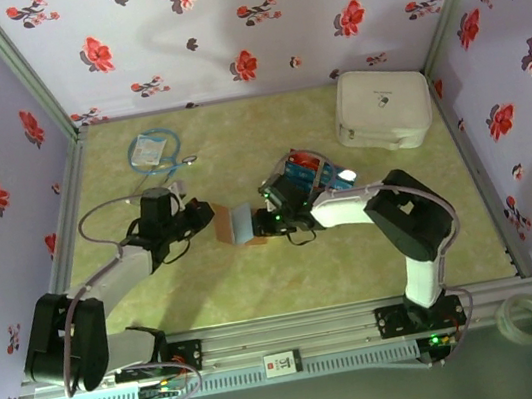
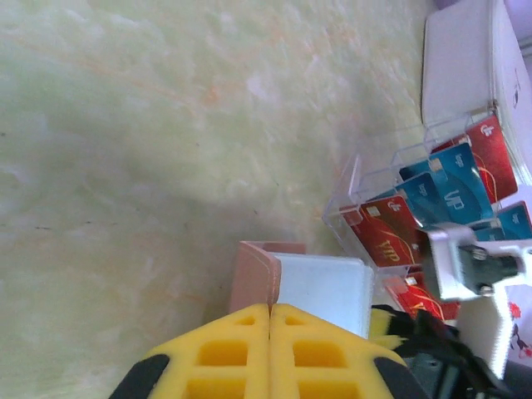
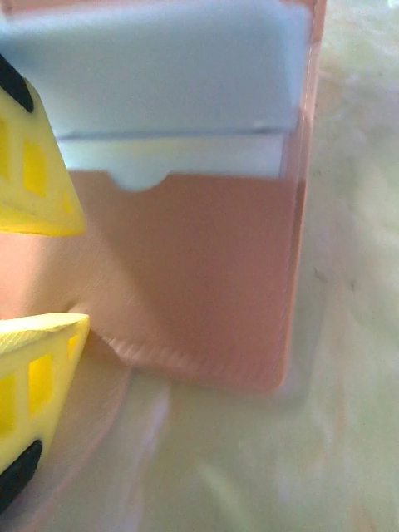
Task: Put the credit cards into the card holder
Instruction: Open the card holder at the center of the table.
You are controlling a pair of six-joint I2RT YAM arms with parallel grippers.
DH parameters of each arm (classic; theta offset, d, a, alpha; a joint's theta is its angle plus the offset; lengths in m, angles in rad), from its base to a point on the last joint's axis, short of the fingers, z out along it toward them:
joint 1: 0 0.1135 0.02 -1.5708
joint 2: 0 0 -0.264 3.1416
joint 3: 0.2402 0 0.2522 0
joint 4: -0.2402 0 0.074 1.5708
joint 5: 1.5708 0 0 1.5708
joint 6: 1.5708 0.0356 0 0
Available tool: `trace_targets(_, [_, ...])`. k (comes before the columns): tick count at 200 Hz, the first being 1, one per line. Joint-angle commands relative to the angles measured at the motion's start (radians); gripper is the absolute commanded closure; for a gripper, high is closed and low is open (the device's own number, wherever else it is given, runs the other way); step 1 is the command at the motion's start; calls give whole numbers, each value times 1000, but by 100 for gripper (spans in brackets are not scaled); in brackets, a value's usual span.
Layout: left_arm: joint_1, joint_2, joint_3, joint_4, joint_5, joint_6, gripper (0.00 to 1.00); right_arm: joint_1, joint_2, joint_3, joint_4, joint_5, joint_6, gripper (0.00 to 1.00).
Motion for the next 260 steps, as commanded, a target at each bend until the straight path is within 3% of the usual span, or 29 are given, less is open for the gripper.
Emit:
trace_targets(1, [18, -4, -11, -7, -23, 36, 100, -14, -104, -17, -86, 48, -22, 69])
trace_targets(38, [24, 23, -14, -8, -22, 54, 100, -9, -194, -10, -138, 66, -44, 69])
trace_targets(73, [29, 51, -11, -30, -35, 71, 100, 22, -131, 73, -153, 41, -67, 68])
trace_targets(88, [31, 53, -6, -61, -62, 87, 90, 37, -76, 129, -157, 34, -76, 69])
trace_targets(121, [31, 59, 24, -160, -147, 141, 58, 50, 44, 214, -150, 22, -87, 70])
trace_targets(167, [32, 109, 85, -313, -282, 190, 15, 49, 126, 205, -125, 28, -80, 72])
trace_targets(220, [23, 228, 144, -438, -383, 211, 1, 50, 95, 99, -67, 44, -27, 72])
trace_targets(260, [3, 272, 170, -432, -397, 223, 0, 50, 66, 61, -58, 50, 0, 72])
